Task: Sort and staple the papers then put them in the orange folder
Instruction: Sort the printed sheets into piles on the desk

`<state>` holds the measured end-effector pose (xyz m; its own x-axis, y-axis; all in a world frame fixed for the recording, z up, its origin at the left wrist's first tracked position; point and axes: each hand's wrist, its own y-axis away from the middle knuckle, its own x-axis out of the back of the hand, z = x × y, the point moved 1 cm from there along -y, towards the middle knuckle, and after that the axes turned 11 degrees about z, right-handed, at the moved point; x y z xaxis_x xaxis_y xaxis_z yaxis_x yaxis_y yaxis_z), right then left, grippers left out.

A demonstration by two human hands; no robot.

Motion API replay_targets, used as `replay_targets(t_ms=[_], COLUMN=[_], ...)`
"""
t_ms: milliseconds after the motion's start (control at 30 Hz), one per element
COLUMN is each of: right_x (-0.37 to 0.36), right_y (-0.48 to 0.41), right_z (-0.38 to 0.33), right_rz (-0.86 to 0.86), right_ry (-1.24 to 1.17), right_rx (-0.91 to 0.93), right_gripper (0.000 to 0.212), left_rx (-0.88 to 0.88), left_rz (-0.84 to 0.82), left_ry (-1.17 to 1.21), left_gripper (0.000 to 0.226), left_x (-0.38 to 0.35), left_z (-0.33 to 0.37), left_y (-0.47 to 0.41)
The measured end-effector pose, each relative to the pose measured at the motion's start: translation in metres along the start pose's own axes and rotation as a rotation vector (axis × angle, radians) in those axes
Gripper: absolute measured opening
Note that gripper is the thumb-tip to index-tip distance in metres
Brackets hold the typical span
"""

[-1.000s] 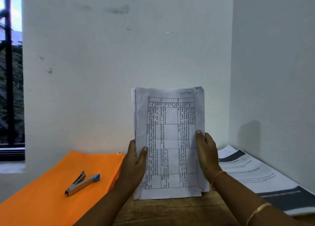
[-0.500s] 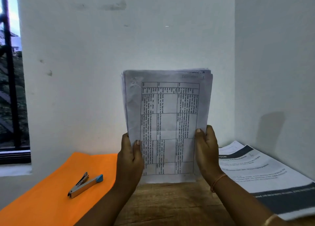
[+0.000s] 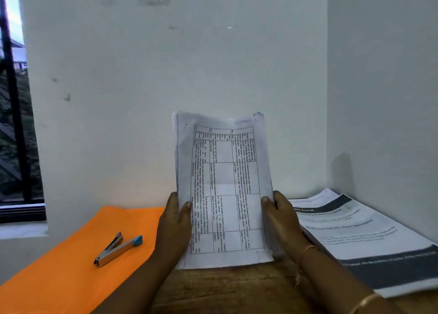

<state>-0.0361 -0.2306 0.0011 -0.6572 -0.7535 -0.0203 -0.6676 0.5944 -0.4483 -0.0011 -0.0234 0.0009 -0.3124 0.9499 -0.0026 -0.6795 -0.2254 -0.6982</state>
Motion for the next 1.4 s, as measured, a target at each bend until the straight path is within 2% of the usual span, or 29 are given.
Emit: replay_targets(t_ms=[167,267,467,567,667,767,833,933,1033,1100,1167,1300,1400], right_x=[0.002,0.004,0.008,0.009,0.009,0.004,-0.002,-0.014,-0.020,-0.012,0.003,0.030,0.037], right_y=[0.001,-0.001,-0.003,-0.003,-0.001,0.005,0.012,0.027,0.026,0.018,0.010,-0.006,-0.017], right_z=[-0.012,-0.015,0.005,0.006,0.002,0.001,-0.002,-0.008,-0.005,-0.004,-0.008,-0.003,0.006], right_rz=[0.016,0.040,-0.041,-0.068,-0.085,-0.097,-0.197,-0.445,-0.379,-0.365,-0.406,-0.433,-0.337], right_ry=[-0.066,-0.088,0.066,0.116,0.036,-0.159,-0.314,-0.444,-0.453,-0.427,-0.373,-0.210,-0.116], right_rx=[0.080,0.122,-0.091,-0.158,-0.238,-0.421,-0.562,-0.633,-0.580,-0.538,-0.476,-0.447,-0.420], right_gripper=[0.014,0.014,0.014,0.012,0.014,0.026,0.021,0.014,0.021,0.025,0.031,0.032,0.034], left_rx=[-0.115,-0.159,-0.044,-0.005,0.143,0.327,0.459,0.601,0.640,0.696,0.755,0.833,0.810], left_rz=[0.026,0.036,-0.154,-0.096,0.029,0.115,0.127,0.052,-0.120,-0.174,-0.135,0.112,0.266], left_ry=[0.031,0.047,-0.029,-0.057,-0.021,0.053,0.147,0.360,0.509,0.573,0.610,0.656,0.635], left_gripper=[0.015,0.024,0.021,0.021,0.030,0.033,0.031,0.027,0.034,0.037,0.036,0.014,0.024], left_x=[0.003,0.002,-0.003,-0.002,-0.002,-0.003,-0.005,-0.011,-0.016,-0.015,-0.013,0.002,0.021], left_z=[0.010,0.014,-0.003,-0.002,0.000,-0.003,-0.011,-0.013,-0.007,-0.004,-0.003,-0.005,-0.014], left_y=[-0.002,-0.001,0.010,0.008,0.006,0.002,-0.001,0.006,0.012,0.012,0.007,-0.007,-0.019])
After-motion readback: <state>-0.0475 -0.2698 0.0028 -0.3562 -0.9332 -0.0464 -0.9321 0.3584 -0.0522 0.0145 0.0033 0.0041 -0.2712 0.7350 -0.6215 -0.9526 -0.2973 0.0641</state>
